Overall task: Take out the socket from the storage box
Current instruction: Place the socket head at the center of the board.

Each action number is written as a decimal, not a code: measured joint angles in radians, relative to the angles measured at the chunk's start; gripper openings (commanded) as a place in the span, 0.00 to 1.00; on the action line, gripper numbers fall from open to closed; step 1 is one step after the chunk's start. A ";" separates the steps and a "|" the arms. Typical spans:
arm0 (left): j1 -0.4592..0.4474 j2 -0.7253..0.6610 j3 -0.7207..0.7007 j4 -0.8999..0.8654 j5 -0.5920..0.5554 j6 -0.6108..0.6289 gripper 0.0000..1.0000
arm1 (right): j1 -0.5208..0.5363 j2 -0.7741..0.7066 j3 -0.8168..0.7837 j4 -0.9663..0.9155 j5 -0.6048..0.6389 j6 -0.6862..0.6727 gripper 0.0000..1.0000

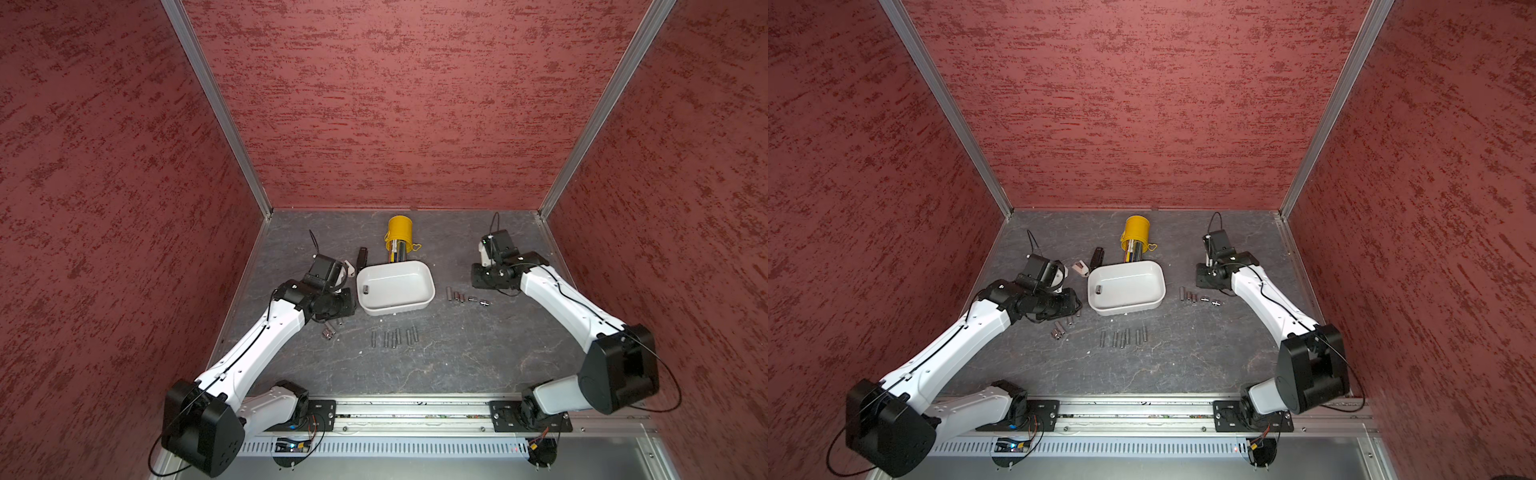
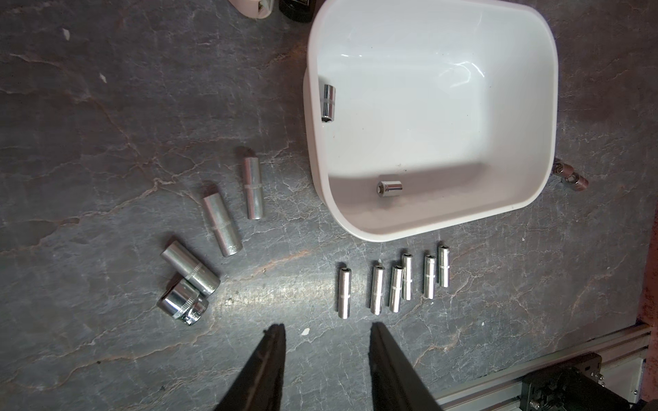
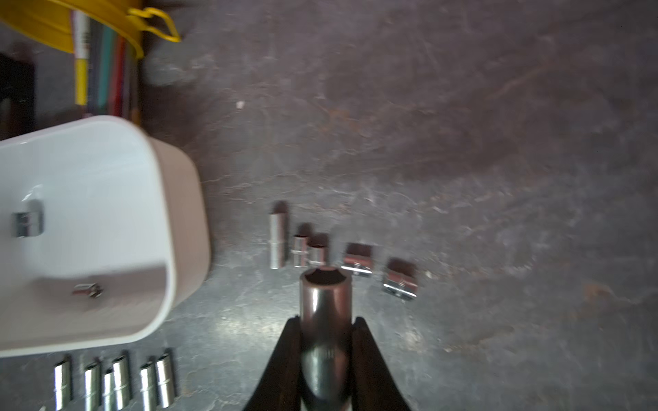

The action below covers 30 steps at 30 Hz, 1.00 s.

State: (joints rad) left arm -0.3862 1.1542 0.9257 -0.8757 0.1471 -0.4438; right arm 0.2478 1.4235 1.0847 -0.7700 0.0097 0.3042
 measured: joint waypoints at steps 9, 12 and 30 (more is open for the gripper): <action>-0.002 0.003 0.000 0.008 0.002 0.000 0.42 | -0.127 0.017 -0.140 0.008 0.029 0.060 0.15; -0.003 0.001 0.000 0.008 0.000 0.000 0.42 | -0.132 0.041 -0.162 0.033 0.036 0.080 0.15; -0.007 -0.006 0.000 0.008 -0.013 0.000 0.42 | -0.165 0.164 -0.207 0.097 0.024 0.106 0.28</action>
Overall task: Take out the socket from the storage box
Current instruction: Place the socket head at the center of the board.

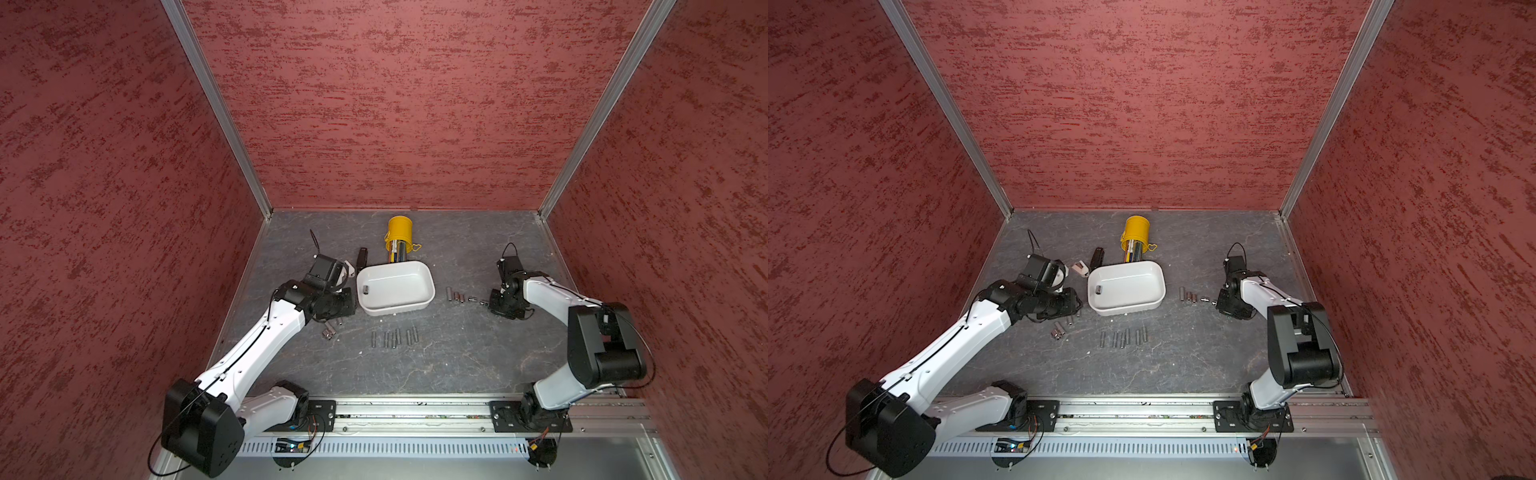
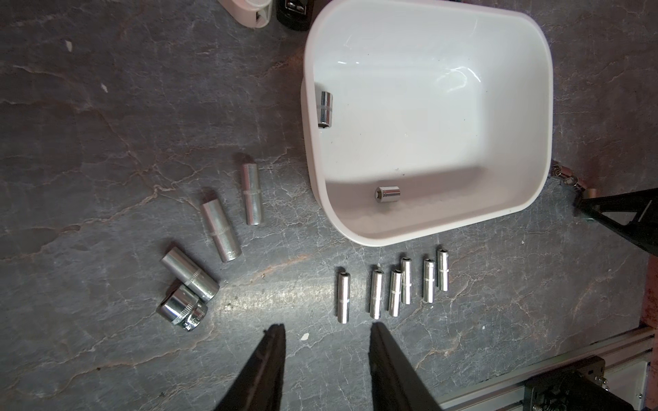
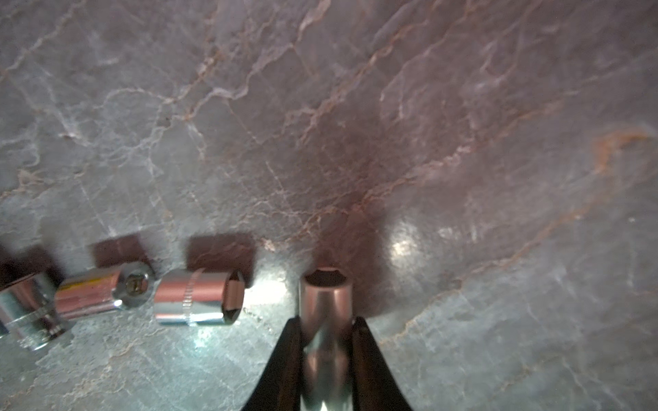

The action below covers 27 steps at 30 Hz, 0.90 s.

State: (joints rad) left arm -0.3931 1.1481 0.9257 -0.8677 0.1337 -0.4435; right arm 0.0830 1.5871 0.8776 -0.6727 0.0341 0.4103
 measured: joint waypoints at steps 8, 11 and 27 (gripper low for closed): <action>0.000 0.000 0.000 0.000 -0.002 0.000 0.43 | -0.001 0.006 0.001 0.004 -0.004 0.002 0.36; 0.000 0.000 0.000 0.000 -0.003 0.000 0.43 | -0.001 0.006 0.001 0.004 -0.004 0.002 0.36; -0.017 0.014 0.028 -0.020 -0.005 0.002 0.44 | -0.001 -0.072 0.001 -0.005 -0.015 0.002 0.42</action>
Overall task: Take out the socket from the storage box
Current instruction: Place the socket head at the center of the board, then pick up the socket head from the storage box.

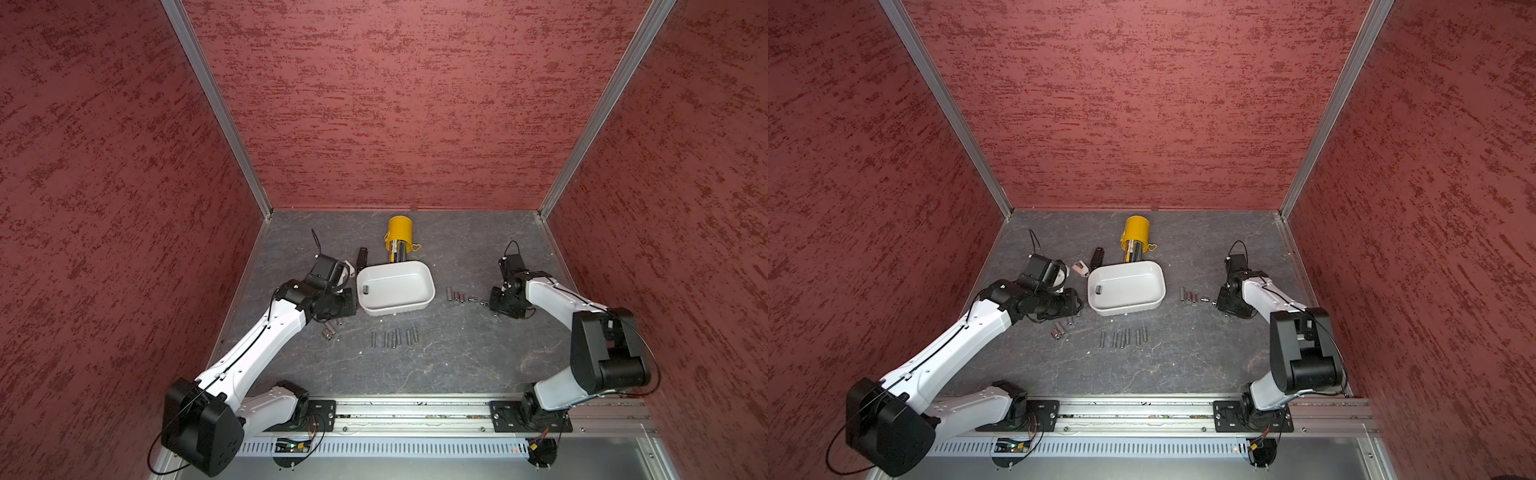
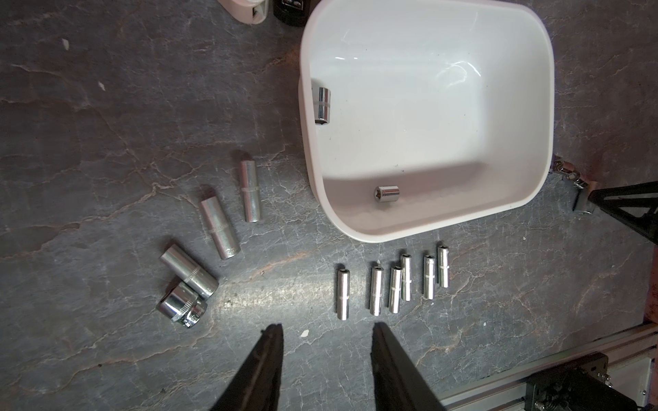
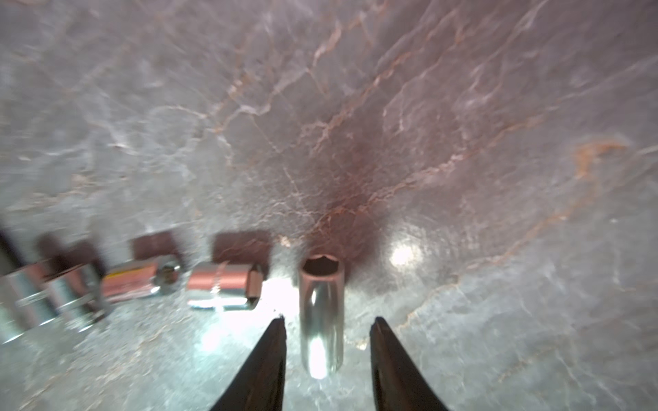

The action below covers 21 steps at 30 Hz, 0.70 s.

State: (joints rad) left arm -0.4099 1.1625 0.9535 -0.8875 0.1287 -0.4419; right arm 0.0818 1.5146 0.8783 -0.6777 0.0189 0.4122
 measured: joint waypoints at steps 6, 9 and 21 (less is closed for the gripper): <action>-0.051 0.158 0.185 -0.019 -0.020 0.025 0.45 | 0.021 -0.122 0.016 -0.023 0.010 -0.001 0.43; -0.086 0.294 0.296 -0.025 -0.063 0.030 0.44 | 0.024 -0.141 0.024 -0.024 -0.002 -0.002 0.43; -0.136 0.785 0.536 -0.093 -0.296 -0.032 0.41 | 0.026 -0.108 0.025 -0.021 -0.040 -0.010 0.42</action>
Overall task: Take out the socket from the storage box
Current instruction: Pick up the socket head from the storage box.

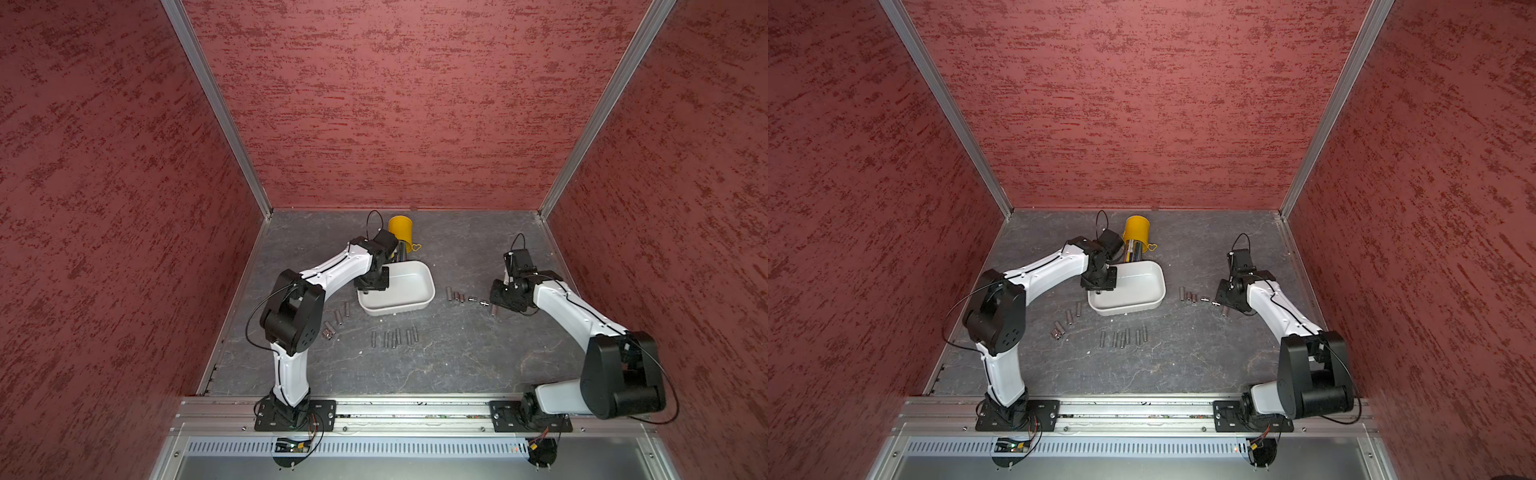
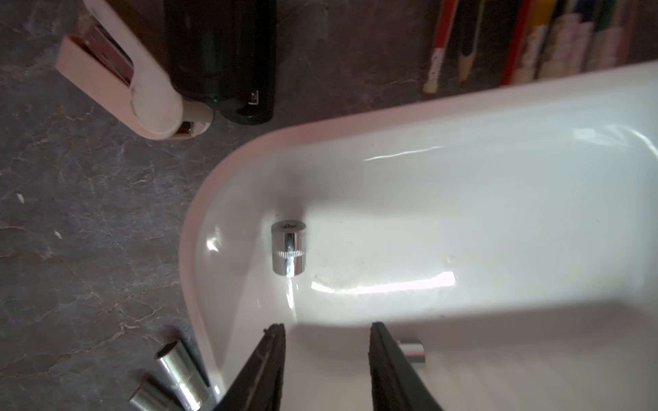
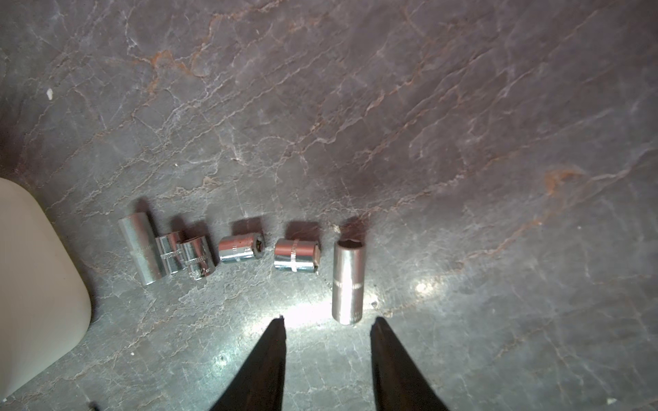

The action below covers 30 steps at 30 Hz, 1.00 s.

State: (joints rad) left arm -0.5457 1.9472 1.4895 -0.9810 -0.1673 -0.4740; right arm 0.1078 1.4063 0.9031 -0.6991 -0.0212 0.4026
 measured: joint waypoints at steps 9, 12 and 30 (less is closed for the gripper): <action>-0.010 0.076 0.018 -0.021 -0.066 -0.038 0.40 | 0.000 0.002 0.000 0.005 -0.023 -0.003 0.42; -0.010 0.097 0.032 -0.017 -0.072 -0.046 0.38 | 0.000 0.003 0.000 0.008 -0.028 -0.003 0.41; 0.036 0.138 0.027 0.086 0.009 -0.079 0.39 | 0.000 0.013 0.000 0.022 -0.049 -0.007 0.40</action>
State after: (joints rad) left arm -0.5095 2.0857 1.5162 -0.8951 -0.1581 -0.5529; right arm 0.1078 1.4189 0.9031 -0.6769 -0.0704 0.3954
